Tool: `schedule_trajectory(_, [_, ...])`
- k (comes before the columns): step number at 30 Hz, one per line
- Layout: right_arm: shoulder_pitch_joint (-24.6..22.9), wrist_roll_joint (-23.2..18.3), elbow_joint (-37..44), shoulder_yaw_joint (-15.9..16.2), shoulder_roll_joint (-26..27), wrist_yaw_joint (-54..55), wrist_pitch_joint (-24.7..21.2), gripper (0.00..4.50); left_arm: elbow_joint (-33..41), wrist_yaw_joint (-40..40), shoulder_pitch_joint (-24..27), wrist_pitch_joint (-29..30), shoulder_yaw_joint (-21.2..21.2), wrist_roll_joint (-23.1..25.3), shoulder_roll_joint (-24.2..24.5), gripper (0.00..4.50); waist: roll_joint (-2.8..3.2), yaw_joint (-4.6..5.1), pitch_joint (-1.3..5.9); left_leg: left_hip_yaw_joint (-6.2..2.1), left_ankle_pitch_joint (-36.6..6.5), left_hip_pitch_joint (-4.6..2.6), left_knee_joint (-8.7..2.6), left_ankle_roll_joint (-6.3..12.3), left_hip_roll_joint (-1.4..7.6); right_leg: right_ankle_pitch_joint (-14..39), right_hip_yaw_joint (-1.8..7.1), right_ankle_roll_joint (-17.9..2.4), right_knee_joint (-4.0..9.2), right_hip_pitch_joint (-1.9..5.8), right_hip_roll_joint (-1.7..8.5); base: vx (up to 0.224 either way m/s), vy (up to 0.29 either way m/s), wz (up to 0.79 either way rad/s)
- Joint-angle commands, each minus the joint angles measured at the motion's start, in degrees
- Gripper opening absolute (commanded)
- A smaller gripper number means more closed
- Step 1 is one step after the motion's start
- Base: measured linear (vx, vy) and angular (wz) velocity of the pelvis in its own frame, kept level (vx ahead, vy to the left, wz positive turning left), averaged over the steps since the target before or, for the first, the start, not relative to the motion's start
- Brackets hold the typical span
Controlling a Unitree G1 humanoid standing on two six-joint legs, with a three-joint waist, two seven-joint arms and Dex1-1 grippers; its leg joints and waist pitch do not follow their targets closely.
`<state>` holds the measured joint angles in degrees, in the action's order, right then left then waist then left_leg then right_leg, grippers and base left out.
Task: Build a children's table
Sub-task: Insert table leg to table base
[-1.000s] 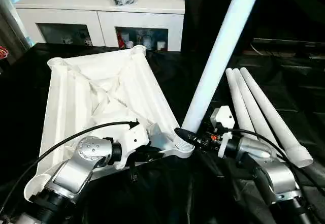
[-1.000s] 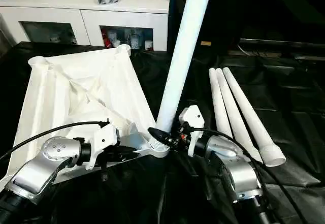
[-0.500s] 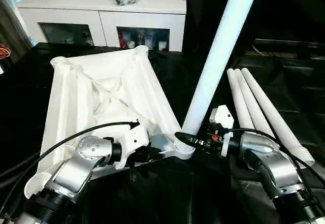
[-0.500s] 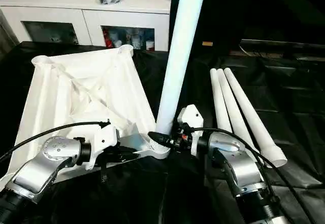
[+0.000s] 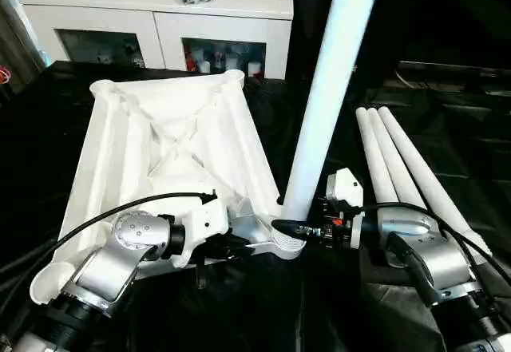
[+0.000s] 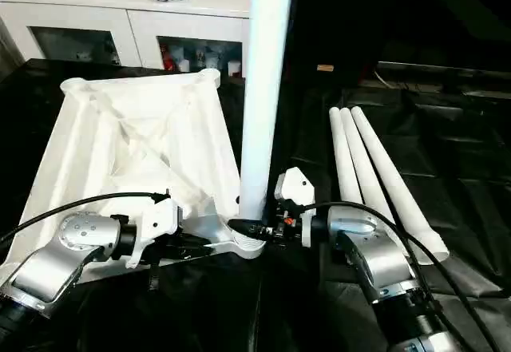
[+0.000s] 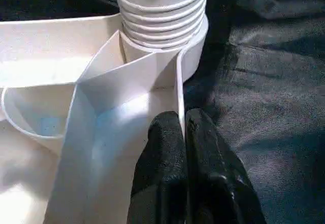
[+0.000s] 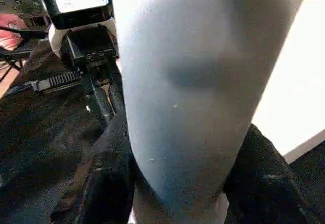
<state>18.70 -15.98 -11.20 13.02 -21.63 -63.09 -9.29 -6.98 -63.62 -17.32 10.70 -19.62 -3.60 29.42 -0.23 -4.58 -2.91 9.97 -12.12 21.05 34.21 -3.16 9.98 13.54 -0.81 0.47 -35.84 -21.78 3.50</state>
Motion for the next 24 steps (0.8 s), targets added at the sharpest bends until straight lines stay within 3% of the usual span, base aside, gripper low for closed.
schedule_trajectory(1, [-2.0,1.2,-2.7,5.3,0.9,-2.9,-1.8,1.88,-1.1,2.6,-1.8,-0.1,-0.1,1.1,-1.2,0.00,-0.32,0.72,1.41,-0.94,-12.9,-0.81,-5.39,1.10,3.31,12.5,2.39,-11.6,5.26,0.83,4.12,0.000,0.000,0.00])
schedule_trajectory(6, [-0.7,3.4,-7.5,2.6,4.6,4.9,0.4,1.88,-0.3,7.8,-1.6,3.0,1.0,2.6,-3.0,0.00,-0.41,1.01,1.19,-1.11,-15.5,-0.76,-5.68,0.02,3.35,17.3,2.48,-10.9,5.67,0.63,4.32,0.000,0.000,0.00])
schedule_trajectory(10, [1.5,5.2,-12.8,0.8,7.9,11.4,2.5,1.88,1.9,10.7,-1.3,7.0,1.9,2.1,-4.8,0.00,-0.12,2.13,1.11,-1.56,-18.7,-0.69,-5.98,-1.90,3.32,23.0,2.42,-10.0,5.95,0.33,4.57,0.000,0.000,0.00])
schedule_trajectory(14, [4.6,6.9,-18.7,-0.6,11.6,19.0,4.0,1.88,2.9,15.7,-2.1,11.1,2.3,3.9,-7.6,0.00,-0.21,3.20,1.07,-1.80,-18.9,-0.30,-6.05,-2.27,3.18,22.5,2.32,-10.0,6.00,0.42,4.46,0.000,0.000,0.00])
schedule_trajectory(18, [8.6,8.9,-26.1,-2.6,15.6,28.2,5.5,1.88,3.5,24.3,-3.9,17.4,3.6,6.5,-12.8,0.00,0.06,3.37,1.40,-1.41,-16.9,-0.60,-5.84,-2.12,3.25,16.5,2.44,-11.6,5.71,0.34,4.30,0.000,0.000,0.00])
schedule_trajectory(21, [11.5,9.3,-31.2,-4.3,18.0,33.5,6.1,1.88,3.5,30.8,-5.1,21.4,4.4,7.8,-17.0,0.00,0.15,3.56,1.60,-1.30,-14.1,-0.35,-5.67,-1.61,3.17,11.9,2.33,-13.1,5.44,0.82,4.33,0.000,0.000,0.00])
schedule_trajectory(23, [13.0,9.1,-33.6,-5.1,19.2,35.2,6.0,1.88,3.1,33.7,-5.8,22.7,4.6,8.3,-19.4,0.00,0.17,3.40,1.88,-1.03,-9.9,-0.25,-5.23,0.22,3.06,4.2,2.18,-14.4,5.07,1.27,4.04,0.000,0.000,0.00])
schedule_trajectory(24, [13.6,9.2,-34.8,-5.2,19.7,35.7,6.1,1.88,3.0,34.9,-6.0,23.2,4.6,8.7,-20.4,0.00,0.11,3.30,1.92,-1.02,-9.1,-0.21,-5.11,0.65,3.03,2.7,2.13,-14.5,4.93,1.40,4.03,0.000,0.000,0.00])
